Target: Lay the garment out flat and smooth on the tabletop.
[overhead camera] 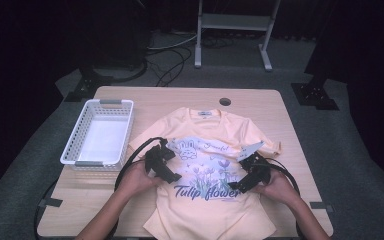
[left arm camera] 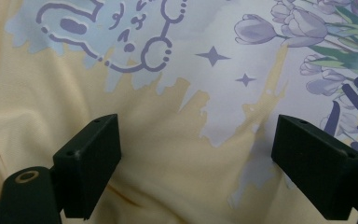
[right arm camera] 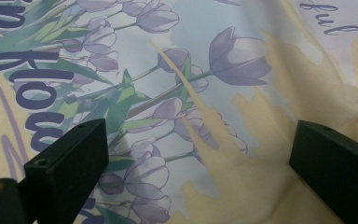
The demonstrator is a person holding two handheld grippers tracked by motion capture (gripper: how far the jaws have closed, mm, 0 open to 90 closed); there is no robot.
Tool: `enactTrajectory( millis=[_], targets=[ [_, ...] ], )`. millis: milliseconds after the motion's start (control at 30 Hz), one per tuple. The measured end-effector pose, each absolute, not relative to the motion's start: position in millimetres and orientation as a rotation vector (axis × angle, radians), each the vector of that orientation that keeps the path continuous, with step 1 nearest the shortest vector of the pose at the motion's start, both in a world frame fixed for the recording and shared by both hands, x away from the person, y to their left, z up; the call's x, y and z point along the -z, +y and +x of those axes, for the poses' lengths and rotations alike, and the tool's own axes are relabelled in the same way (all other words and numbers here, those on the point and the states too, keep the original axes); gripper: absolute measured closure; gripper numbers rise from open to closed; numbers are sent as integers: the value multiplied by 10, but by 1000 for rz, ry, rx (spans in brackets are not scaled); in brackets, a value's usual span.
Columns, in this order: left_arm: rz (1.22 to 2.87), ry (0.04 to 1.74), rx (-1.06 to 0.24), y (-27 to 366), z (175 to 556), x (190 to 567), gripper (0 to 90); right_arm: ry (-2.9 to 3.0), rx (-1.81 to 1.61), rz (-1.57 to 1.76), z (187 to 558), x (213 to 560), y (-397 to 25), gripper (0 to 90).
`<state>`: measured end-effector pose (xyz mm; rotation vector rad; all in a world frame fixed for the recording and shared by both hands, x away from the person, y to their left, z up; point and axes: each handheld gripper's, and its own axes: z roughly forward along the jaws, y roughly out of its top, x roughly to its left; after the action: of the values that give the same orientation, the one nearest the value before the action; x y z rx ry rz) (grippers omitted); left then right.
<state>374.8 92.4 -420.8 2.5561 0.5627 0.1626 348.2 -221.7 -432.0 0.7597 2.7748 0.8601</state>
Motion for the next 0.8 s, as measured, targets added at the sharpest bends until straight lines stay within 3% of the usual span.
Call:
enactTrajectory(
  millis=[633, 800],
  targets=[
    [2531, 625, -181, 891, 4040, 4210, 149, 2739, -879, 796, 3762, 4331, -2223, 40],
    [2446, 671, -143, 958, 4021, 4184, 130, 2717, -927, 866, 3774, 4312, -2256, 73]
  ],
)
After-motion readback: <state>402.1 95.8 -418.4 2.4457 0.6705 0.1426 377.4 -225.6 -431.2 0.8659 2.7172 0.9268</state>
